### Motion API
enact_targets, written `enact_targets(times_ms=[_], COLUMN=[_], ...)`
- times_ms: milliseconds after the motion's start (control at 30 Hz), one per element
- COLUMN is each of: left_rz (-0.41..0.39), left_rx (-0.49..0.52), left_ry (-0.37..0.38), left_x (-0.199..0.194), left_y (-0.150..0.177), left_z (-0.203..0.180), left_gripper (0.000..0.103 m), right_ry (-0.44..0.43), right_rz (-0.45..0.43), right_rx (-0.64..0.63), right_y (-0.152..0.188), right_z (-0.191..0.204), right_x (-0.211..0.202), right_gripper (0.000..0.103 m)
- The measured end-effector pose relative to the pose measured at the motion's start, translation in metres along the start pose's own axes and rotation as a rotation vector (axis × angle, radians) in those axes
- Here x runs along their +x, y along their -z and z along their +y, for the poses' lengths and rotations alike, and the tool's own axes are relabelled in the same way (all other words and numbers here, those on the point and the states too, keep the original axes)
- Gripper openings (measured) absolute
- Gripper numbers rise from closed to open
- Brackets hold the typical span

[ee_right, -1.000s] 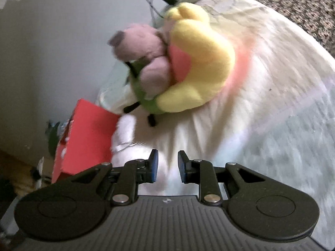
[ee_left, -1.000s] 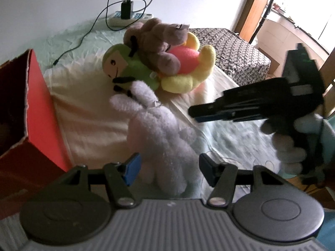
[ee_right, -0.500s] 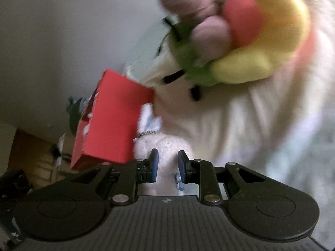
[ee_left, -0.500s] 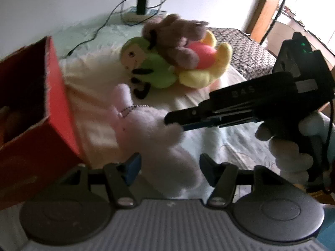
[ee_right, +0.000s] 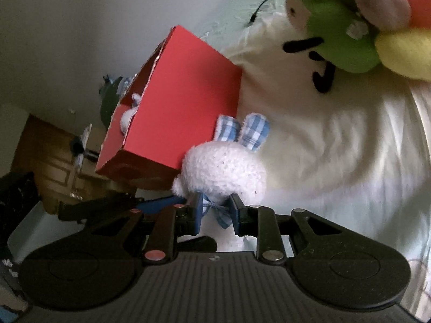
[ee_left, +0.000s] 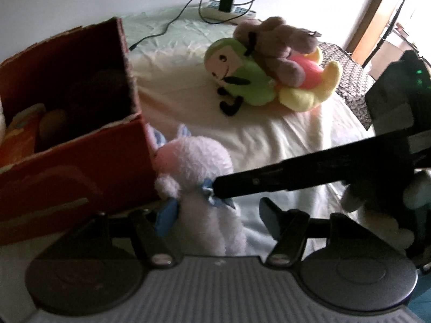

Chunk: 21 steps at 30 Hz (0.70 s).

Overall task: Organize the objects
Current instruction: 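Grasp the second white bunny with blue plaid ears with the right gripper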

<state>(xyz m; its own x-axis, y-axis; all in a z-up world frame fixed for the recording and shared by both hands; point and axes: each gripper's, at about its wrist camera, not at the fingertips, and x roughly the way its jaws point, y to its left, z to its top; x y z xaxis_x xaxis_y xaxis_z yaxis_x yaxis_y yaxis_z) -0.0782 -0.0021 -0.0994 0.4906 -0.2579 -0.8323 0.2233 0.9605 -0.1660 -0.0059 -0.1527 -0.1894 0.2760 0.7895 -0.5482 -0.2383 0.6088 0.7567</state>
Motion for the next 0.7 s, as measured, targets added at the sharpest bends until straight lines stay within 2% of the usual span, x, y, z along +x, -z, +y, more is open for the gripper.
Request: enact_targets(times_ms=[133, 300, 500, 700], left_rz=[0.024, 0.042, 0.054, 0.06], left_rx=[-0.021, -0.028, -0.003, -0.004], left_ry=[-0.021, -0.021, -0.038, -0.03], left_x=[0.008, 0.016, 0.021, 0.021], left_y=[0.001, 0.0, -0.003, -0.006], left_z=[0.012, 0.019, 0.019, 0.023], left_gripper=[0.061, 0.058, 0.057, 0.057], right_ry=[0.013, 0.072, 0.024, -0.041], right_rz=[-0.005, -0.032, -0.023, -0.01], right_rx=[-0.008, 0.054, 0.093, 0.172], right_y=[-0.005, -0.008, -0.012, -0.014], right_z=[-0.002, -0.023, -0.031, -0.041], right_x=[-0.005, -0.014, 0.006, 0.008], right_gripper=[0.031, 0.039, 0.04, 0.04])
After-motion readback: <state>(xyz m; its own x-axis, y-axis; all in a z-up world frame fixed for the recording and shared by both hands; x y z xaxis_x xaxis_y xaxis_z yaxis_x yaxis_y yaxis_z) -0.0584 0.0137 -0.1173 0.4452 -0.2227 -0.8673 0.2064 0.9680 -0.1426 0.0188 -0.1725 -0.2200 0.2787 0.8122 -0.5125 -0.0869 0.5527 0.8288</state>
